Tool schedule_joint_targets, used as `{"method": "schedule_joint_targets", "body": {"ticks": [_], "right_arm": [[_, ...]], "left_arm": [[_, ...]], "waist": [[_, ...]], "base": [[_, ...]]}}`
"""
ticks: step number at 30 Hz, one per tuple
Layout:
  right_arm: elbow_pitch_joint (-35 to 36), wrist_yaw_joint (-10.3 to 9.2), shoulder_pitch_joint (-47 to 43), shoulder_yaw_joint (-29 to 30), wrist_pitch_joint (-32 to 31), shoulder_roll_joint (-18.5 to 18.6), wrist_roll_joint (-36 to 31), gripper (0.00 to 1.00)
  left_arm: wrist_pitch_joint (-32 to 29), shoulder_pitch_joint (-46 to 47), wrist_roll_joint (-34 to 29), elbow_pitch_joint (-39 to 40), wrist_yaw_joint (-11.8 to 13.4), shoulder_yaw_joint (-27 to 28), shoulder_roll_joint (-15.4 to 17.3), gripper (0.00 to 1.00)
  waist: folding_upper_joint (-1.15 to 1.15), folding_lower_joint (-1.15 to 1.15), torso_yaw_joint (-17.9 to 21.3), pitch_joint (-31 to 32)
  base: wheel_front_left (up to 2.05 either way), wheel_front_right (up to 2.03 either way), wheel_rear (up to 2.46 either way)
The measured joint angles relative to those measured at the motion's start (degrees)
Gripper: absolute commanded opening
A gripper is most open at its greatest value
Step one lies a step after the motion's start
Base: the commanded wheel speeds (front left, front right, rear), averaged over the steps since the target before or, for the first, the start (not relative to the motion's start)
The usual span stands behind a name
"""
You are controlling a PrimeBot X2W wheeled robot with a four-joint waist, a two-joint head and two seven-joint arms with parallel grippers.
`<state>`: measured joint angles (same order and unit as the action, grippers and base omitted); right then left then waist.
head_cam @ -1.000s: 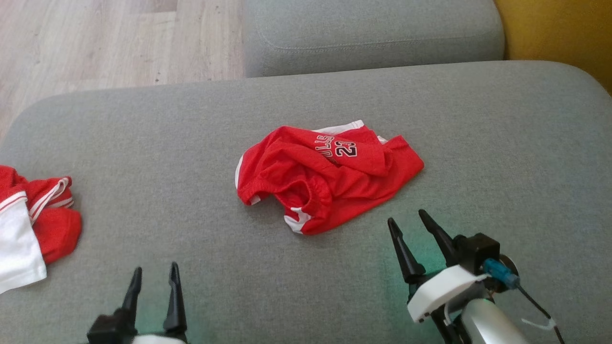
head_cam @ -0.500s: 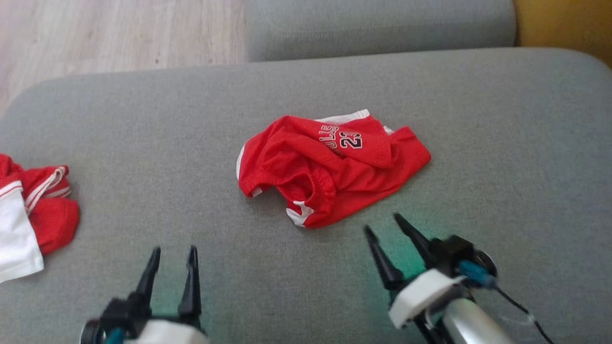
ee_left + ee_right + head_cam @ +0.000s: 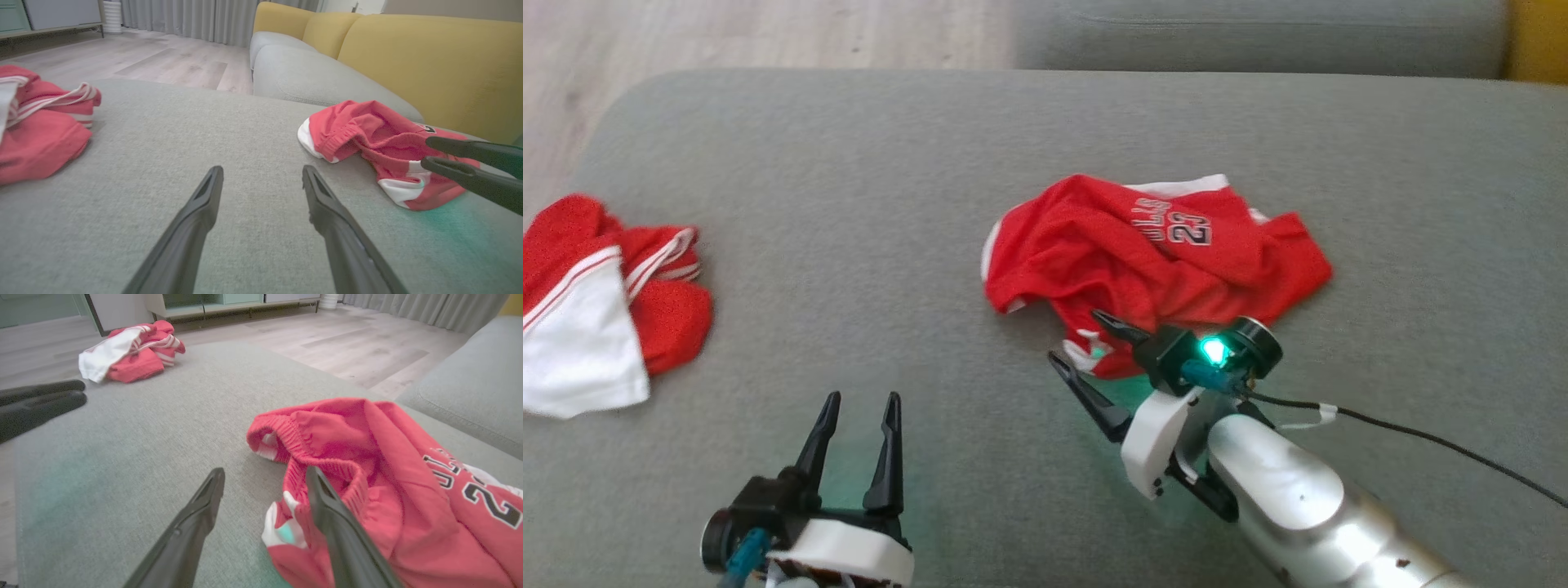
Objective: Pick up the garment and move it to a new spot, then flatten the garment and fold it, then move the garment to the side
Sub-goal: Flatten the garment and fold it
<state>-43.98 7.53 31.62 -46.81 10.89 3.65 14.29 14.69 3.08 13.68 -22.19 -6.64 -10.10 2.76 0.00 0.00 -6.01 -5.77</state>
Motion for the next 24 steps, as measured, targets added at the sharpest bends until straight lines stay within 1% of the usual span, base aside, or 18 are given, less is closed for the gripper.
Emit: {"method": "schedule_joint_targets", "body": {"ticks": [5, 8, 11, 14, 15, 17, 21, 23, 24], "right_arm": [[-4.94, 0.00, 0.91, 0.90, -1.94, 0.03, -1.29, 1.00], [-6.78, 0.00, 0.88, 1.42, -2.96, 0.07, -2.42, 1.00], [-7.20, 0.00, 0.87, 2.00, -4.55, 0.07, -2.88, 1.00], [-7.20, 0.00, 0.82, 2.13, -5.59, 0.07, -2.83, 0.91], [-7.22, 0.00, 0.79, 2.44, -6.00, 0.05, -2.70, 0.82], [-7.39, 0.00, 0.78, 2.96, -6.25, 0.07, -2.68, 0.71], [-8.54, 0.00, 0.73, 4.54, -6.70, 0.07, -2.23, 0.64], [-8.87, 0.00, 0.75, 4.85, -6.71, 0.07, -2.26, 0.55], [-8.99, 0.00, 0.74, 4.90, -6.71, 0.07, -2.25, 0.44]], "left_arm": [[0.00, -0.74, 0.11, -0.15, 0.01, 0.21, 0.00, 1.00], [0.00, -2.07, 0.11, -0.30, 0.01, 0.66, 0.00, 1.00], [0.00, -2.42, 0.11, -0.58, 0.01, 0.73, 0.01, 1.00], [0.00, -2.40, 0.14, -0.55, 0.01, 0.42, 0.00, 1.00], [0.00, -2.40, 0.31, -0.55, 0.01, 0.21, 0.00, 1.00], [0.00, -2.35, 0.54, -0.52, 0.01, -0.32, 0.01, 1.00], [0.00, -2.09, 0.56, -0.53, 0.02, -1.31, 0.00, 1.00], [0.00, -2.10, 1.14, -0.56, 0.02, -1.48, 0.00, 1.00], [0.00, -2.10, 1.68, -0.57, 0.02, -1.54, 0.00, 1.00]], "waist": [[0.00, 0.00, -2.55, -0.42], [0.00, 0.00, -2.60, -0.41], [0.00, 0.00, -2.38, -0.23], [0.00, -0.01, -2.30, -0.21], [0.00, 0.00, -2.32, -0.27], [0.00, -0.01, -2.38, -0.50], [0.00, 0.00, -2.76, -1.09], [0.00, 0.00, -3.06, -1.38], [0.00, 0.00, -3.21, -1.48]], "base": [[0.00, 0.00, 0.00], [0.00, 0.00, 0.00], [0.00, 0.00, 0.00], [0.00, 0.00, 0.00], [0.00, 0.00, 0.00], [0.00, 0.00, 0.00], [0.00, 0.00, 0.00], [0.00, 0.00, 0.00], [0.00, 0.00, 0.00]]}}
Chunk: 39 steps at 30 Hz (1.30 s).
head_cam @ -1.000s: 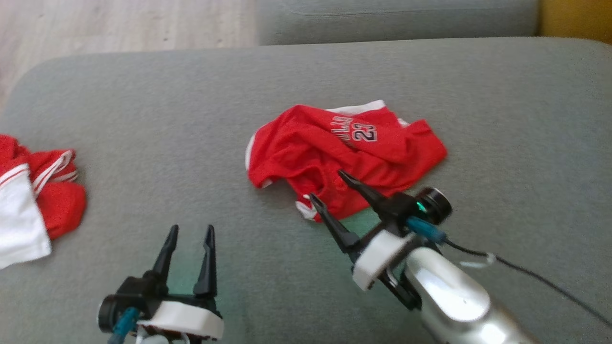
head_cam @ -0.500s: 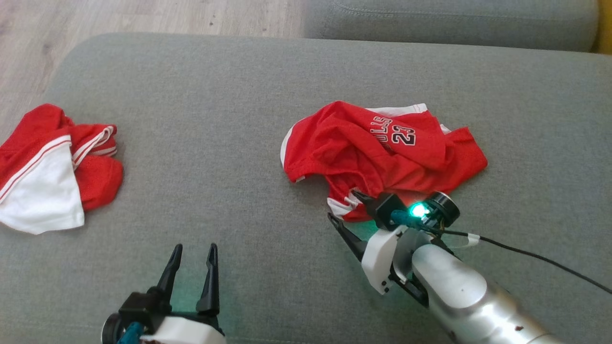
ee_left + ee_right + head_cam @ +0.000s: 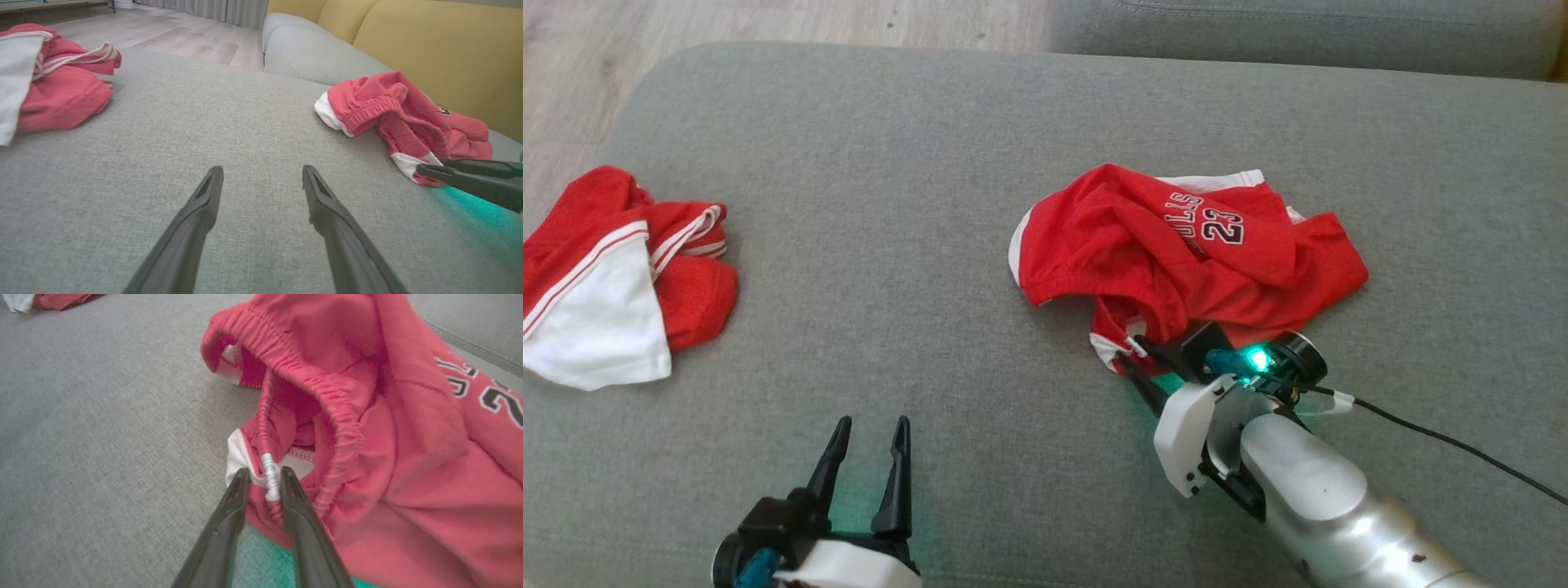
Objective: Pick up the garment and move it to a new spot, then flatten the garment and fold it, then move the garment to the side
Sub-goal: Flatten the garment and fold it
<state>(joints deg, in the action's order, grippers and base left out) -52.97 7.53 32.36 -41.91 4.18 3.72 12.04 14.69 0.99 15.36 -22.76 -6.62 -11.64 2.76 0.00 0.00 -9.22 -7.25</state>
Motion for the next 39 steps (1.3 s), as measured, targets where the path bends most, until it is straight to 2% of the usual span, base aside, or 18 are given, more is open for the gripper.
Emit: {"method": "schedule_joint_targets", "body": {"ticks": [1, 2, 6, 7, 11, 13, 17, 19, 22, 25, 28, 29, 30, 31, 32, 35, 37, 39], "right_arm": [[-0.04, 0.00, 0.01, 0.11, 0.01, 0.00, 0.03, 0.25], [-0.04, 0.00, 0.01, 0.11, 0.01, 0.00, 0.03, 0.00], [2.48, 0.00, -0.09, -1.49, 3.99, 0.43, 1.91, 0.00], [6.22, 0.00, -0.02, -4.20, 6.78, 0.47, 4.81, 0.00], [16.64, 0.00, 2.83, -9.70, 9.29, 0.40, 12.67, 0.00], [20.94, 0.00, 7.60, -9.21, 9.75, 0.38, 15.44, 0.00], [27.16, 0.00, 17.59, -1.35, 10.31, 0.36, 16.04, 0.00], [26.89, 0.00, 19.08, 1.47, 10.48, 0.36, 14.13, 0.00], [23.51, 0.00, 15.98, 3.99, 10.53, 0.21, 11.14, 0.00], [18.71, 0.00, 8.98, 4.89, 10.50, 0.90, 8.16, 0.00], [14.29, 0.00, 0.66, 6.34, 10.45, 4.08, 7.53, 0.00], [12.33, 0.00, -1.80, 7.34, 10.44, 5.28, 7.53, 0.38], [10.28, 0.00, -4.07, 8.61, 10.44, 6.37, 7.56, 0.38], [8.35, 0.00, -6.04, 10.37, 10.44, 7.00, 7.60, 0.89], [6.94, 0.00, -7.73, 12.12, 10.43, 7.56, 7.65, 1.00], [6.84, 0.00, -10.41, 17.26, 10.43, 7.76, 6.99, 1.00], [9.25, 0.00, -10.57, 19.93, 10.43, 7.38, 4.45, 1.00], [11.80, 0.00, -10.57, 22.62, 10.44, 5.66, 2.09, 1.00]], "left_arm": [[0.00, -0.01, 0.23, -0.01, 0.01, -0.07, 0.00, 1.00], [0.00, -0.01, 0.23, -0.01, 0.01, -0.07, 0.00, 1.00], [0.00, -0.05, 0.29, -0.01, 0.02, -0.63, 0.01, 1.00], [0.00, -0.10, 0.25, -0.14, 0.02, -1.02, 0.01, 1.00], [0.00, -0.25, 0.00, -1.02, -0.01, -1.42, 0.01, 1.00], [0.00, -0.37, -0.31, -1.56, -0.01, -1.69, 0.01, 1.00], [0.00, -0.91, -0.32, -2.05, -0.02, -2.16, 0.02, 1.00], [0.00, -1.85, -0.33, -2.05, -0.02, -1.85, 0.02, 1.00], [0.00, -3.32, -0.32, -1.98, 0.00, -0.75, 0.10, 1.00], [0.00, -4.15, -0.37, -2.05, 0.00, 0.15, 0.09, 1.00], [-0.01, -4.15, -0.32, -2.02, -0.01, 0.36, 0.10, 1.00], [0.00, -4.14, -0.31, -2.01, -0.01, 0.35, 0.09, 1.00], [-0.01, -4.12, -0.31, -2.02, -0.01, 0.36, 0.10, 1.00], [-0.01, -4.02, -0.31, -2.02, -0.01, 0.40, 0.09, 1.00], [0.00, -3.76, -0.31, -2.01, -0.01, 0.38, 0.08, 1.00], [0.00, -2.76, -0.32, -1.70, 0.05, 0.73, 0.08, 1.00], [-0.01, -1.49, -0.33, -1.37, 0.09, 1.46, 0.02, 1.00], [-0.01, 0.30, -1.03, -0.76, 0.13, 2.52, 0.04, 1.00]], "waist": [[0.00, 0.00, -0.16, -0.08], [0.00, 0.00, -0.16, -0.08], [0.00, 0.00, -0.63, 0.00], [0.00, 0.00, -0.79, 0.40], [0.00, 0.00, -1.23, 1.82], [0.00, 0.00, -1.71, 2.74], [0.00, -0.01, -3.13, 4.48], [0.00, -0.01, -3.62, 5.22], [0.00, -0.02, -3.32, 5.42], [0.00, 0.00, -1.93, 4.92], [0.00, -0.01, -0.38, 4.27], [0.00, 0.00, 0.15, 4.02], [0.00, 0.00, 0.68, 3.76], [0.00, 0.00, 1.23, 3.53], [0.00, -0.01, 1.78, 3.29], [0.00, -0.01, 3.44, 2.51], [0.00, -0.01, 4.53, 1.97], [0.00, 0.00, 5.57, 1.33]], "base": [[0.00, 0.00, 0.00], [0.00, 0.00, 0.00], [0.00, 0.00, 0.00], [0.00, 0.00, 0.00], [0.00, 0.00, 0.00], [0.00, 0.00, 0.00], [0.00, 0.00, 0.00], [0.00, 0.00, 0.00], [0.00, 0.00, 0.00], [0.00, 0.00, 0.00], [0.00, 0.00, 0.00], [0.00, 0.00, 0.00], [0.00, 0.00, 0.00], [0.00, 0.00, 0.00], [0.00, 0.00, 0.00], [0.00, 0.00, 0.00], [0.00, 0.00, 0.00], [0.00, 0.00, 0.00]]}}
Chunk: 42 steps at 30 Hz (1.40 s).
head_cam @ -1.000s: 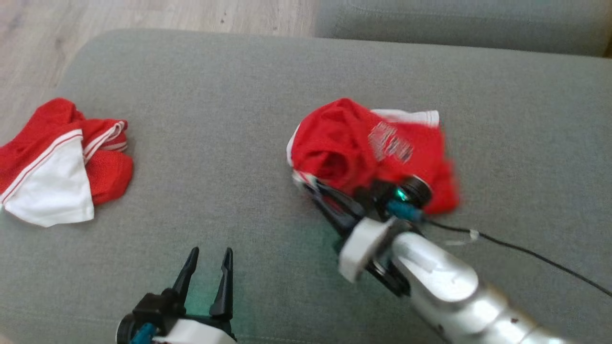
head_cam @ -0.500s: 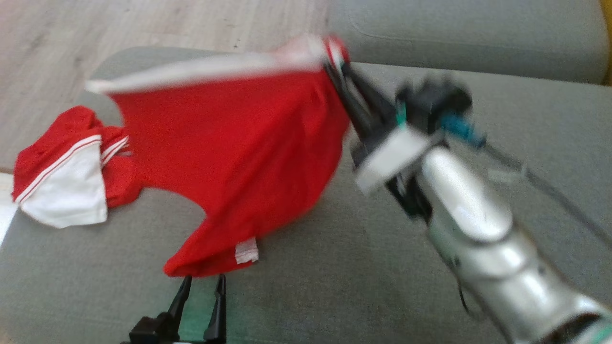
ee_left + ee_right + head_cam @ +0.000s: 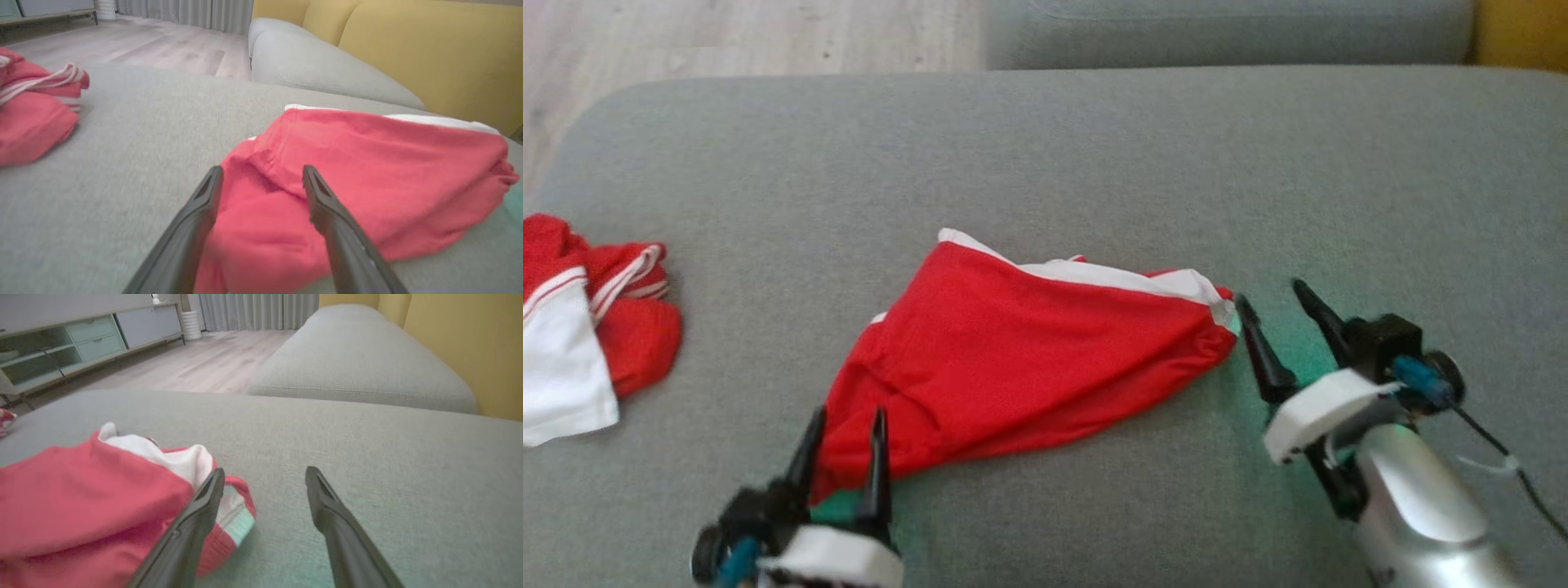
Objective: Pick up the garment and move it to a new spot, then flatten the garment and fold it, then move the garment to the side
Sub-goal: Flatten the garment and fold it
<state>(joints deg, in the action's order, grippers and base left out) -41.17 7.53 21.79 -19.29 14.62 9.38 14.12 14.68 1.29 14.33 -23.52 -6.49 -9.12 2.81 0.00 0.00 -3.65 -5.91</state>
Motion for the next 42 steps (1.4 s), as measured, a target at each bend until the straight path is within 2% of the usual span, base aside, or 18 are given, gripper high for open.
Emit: {"method": "schedule_joint_targets", "body": {"ticks": [4, 7, 10, 13, 19, 25, 28, 30, 31, 32, 38, 42], "right_arm": [[3.63, 0.00, -0.51, 2.14, 0.00, -3.80, -3.09, 1.00], [5.14, 0.00, -1.38, 2.89, 0.00, -4.87, -4.52, 1.00], [5.58, 0.00, -1.46, 2.76, 0.00, -5.22, -4.89, 1.00], [6.19, 0.00, -1.25, 2.11, 0.00, -5.31, -5.14, 1.00], [7.14, 0.00, -0.96, 0.85, 0.00, -5.41, -5.10, 1.00], [7.69, 0.00, 0.15, 0.94, 0.00, -5.43, -4.44, 1.00], [7.68, 0.00, 0.10, 1.12, 0.00, -5.43, -4.43, 1.00], [7.68, 0.00, 0.10, 1.18, 0.00, -5.43, -4.39, 1.00], [7.68, 0.00, 0.10, 1.15, 0.00, -5.43, -4.14, 1.00], [7.68, 0.00, 0.10, 1.10, 0.00, -5.44, -3.92, 1.00], [7.62, 0.00, 0.04, 1.05, 0.00, -5.45, -2.87, 1.00], [7.44, 0.00, -0.59, 1.44, 0.00, -5.45, -1.99, 1.00]], "left_arm": [[0.01, 5.76, -0.19, 0.88, 0.00, 0.26, -0.03, 1.00], [0.01, 12.11, -0.20, -1.14, -0.15, -0.13, -0.07, 1.00], [0.01, 19.44, -0.09, -7.12, -0.63, -1.15, -0.25, 1.00], [-0.09, 26.72, 0.97, -16.56, -0.67, -2.80, -0.40, 1.00], [-3.74, 37.65, 0.52, -30.78, -1.07, -6.11, -0.14, 1.00], [-3.69, 40.26, 0.07, -39.75, 0.01, -6.23, -0.14, 1.00], [-2.93, 41.19, 0.14, -41.72, 0.01, -6.99, -0.33, 1.00], [-2.56, 41.40, 0.15, -42.39, 0.01, -7.20, -0.46, 0.46], [-2.41, 41.63, 0.25, -42.94, 0.01, -7.34, -0.57, 0.05], [-1.97, 41.81, 0.42, -43.31, 0.01, -7.39, -0.63, 0.00], [-0.40, 40.44, 0.49, -42.03, 1.04, -7.78, -1.00, 0.00], [-0.37, 36.12, 1.15, -34.14, 2.59, -7.25, -1.02, 0.00]], "waist": [[0.00, 0.01, 1.38, -1.71], [0.00, 0.00, 2.02, -3.05], [0.00, 0.01, 2.74, -4.43], [0.00, 0.01, 3.65, -5.84], [0.00, 0.01, 5.54, -8.70], [0.00, 0.01, 6.70, -10.41], [0.00, 0.00, 6.43, -10.43], [0.00, 0.00, 6.27, -10.40], [0.00, 0.00, 6.11, -10.31], [0.00, 0.00, 5.95, -10.20], [0.00, 0.00, 5.02, -8.55], [0.00, 0.00, 4.24, -6.22]], "base": [[0.00, 0.00, 0.00], [0.00, 0.00, 0.00], [0.00, 0.00, 0.00], [0.00, 0.00, 0.00], [0.00, 0.00, 0.00], [0.00, 0.00, 0.00], [0.00, 0.00, 0.00], [0.00, 0.00, 0.00], [0.00, 0.00, 0.00], [0.00, 0.00, 0.00], [0.00, 0.00, 0.00], [0.00, 0.00, 0.00]]}}
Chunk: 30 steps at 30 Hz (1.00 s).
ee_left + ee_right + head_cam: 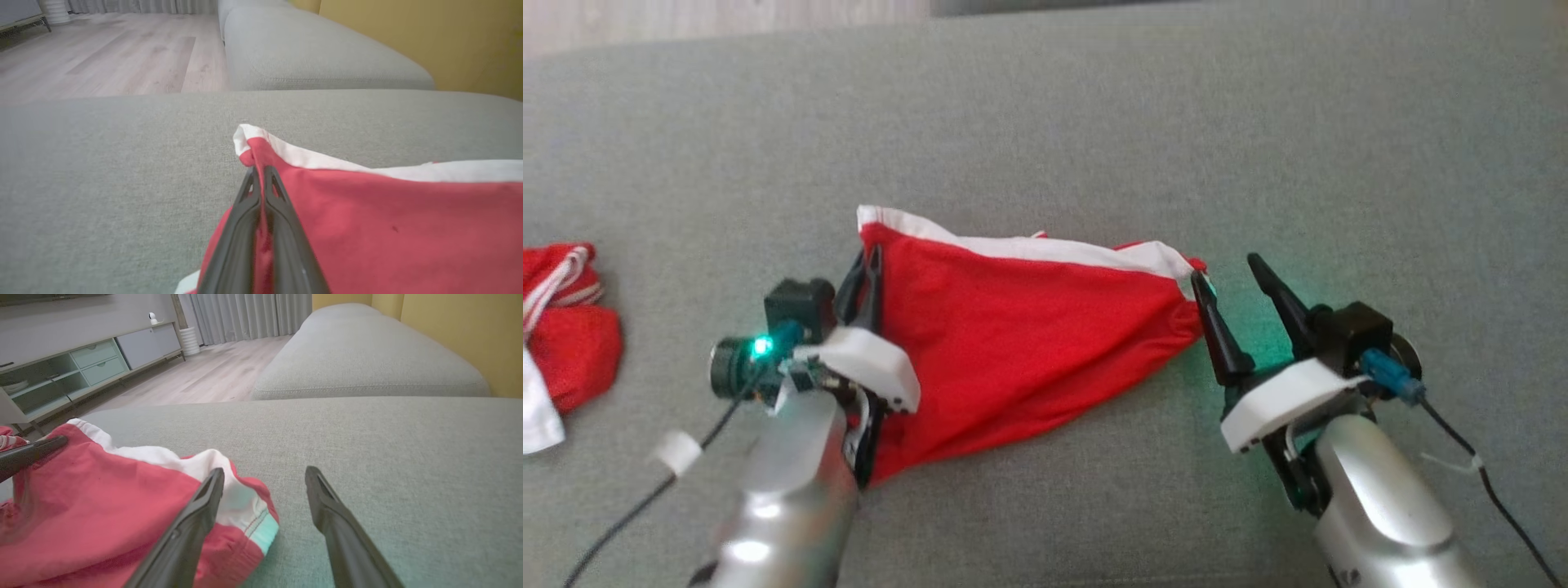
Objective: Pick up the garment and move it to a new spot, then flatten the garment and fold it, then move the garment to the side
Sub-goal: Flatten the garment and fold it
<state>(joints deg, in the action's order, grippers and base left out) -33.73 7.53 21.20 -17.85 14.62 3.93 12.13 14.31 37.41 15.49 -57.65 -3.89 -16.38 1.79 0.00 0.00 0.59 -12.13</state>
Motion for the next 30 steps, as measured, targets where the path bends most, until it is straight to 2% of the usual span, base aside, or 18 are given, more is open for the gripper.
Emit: {"method": "schedule_joint_targets", "body": {"ticks": [9, 10, 11, 12, 18, 22, 30], "right_arm": [[-0.47, 0.00, -5.79, 0.70, 0.00, -0.18, 2.01, 1.00], [-0.44, 0.00, -6.09, 0.70, 0.00, -0.19, 2.11, 1.00], [-0.37, 0.00, -6.34, 0.69, 0.00, -0.19, 2.23, 1.00], [-0.32, 0.00, -6.58, 0.69, 0.00, -0.19, 2.37, 1.00], [1.72, 0.00, -6.81, 1.80, 0.00, -0.22, 2.68, 1.00], [3.60, 0.00, -7.03, 2.38, 0.00, -0.22, 2.68, 1.00], [2.36, 0.00, -11.61, 1.86, 0.00, -0.35, 3.49, 1.00]], "left_arm": [[0.13, -14.16, -0.01, 7.45, 2.68, 3.83, 0.70, 0.00], [0.13, -15.44, -0.09, 8.64, 2.98, 4.33, 0.85, 0.19], [0.13, -16.44, -0.43, 9.93, 3.32, 4.97, 0.94, 0.72], [0.13, -17.24, -0.85, 11.14, 3.46, 5.38, 1.05, 1.00], [0.13, -22.69, -3.61, 21.20, 5.39, 9.65, 1.26, 1.00], [0.13, -26.92, -5.33, 26.28, 5.47, 11.89, 1.22, 1.00], [0.13, -34.65, -6.57, 29.22, 4.88, 14.40, 1.12, 1.00]], "waist": [[0.00, -0.01, -1.16, 6.37], [0.00, -0.01, -1.13, 6.85], [0.00, -0.01, -1.07, 7.21], [0.00, -0.01, -0.97, 7.46], [0.00, 0.00, -0.34, 8.41], [0.00, 0.00, -0.24, 9.53], [0.00, 0.00, -0.61, 11.08]], "base": [[0.00, 0.00, 0.00], [0.00, 0.00, 0.00], [0.00, 0.00, 0.00], [0.00, 0.00, 0.00], [0.00, 0.00, 0.00], [0.00, 0.00, 0.00], [0.00, 0.00, 0.00]]}}
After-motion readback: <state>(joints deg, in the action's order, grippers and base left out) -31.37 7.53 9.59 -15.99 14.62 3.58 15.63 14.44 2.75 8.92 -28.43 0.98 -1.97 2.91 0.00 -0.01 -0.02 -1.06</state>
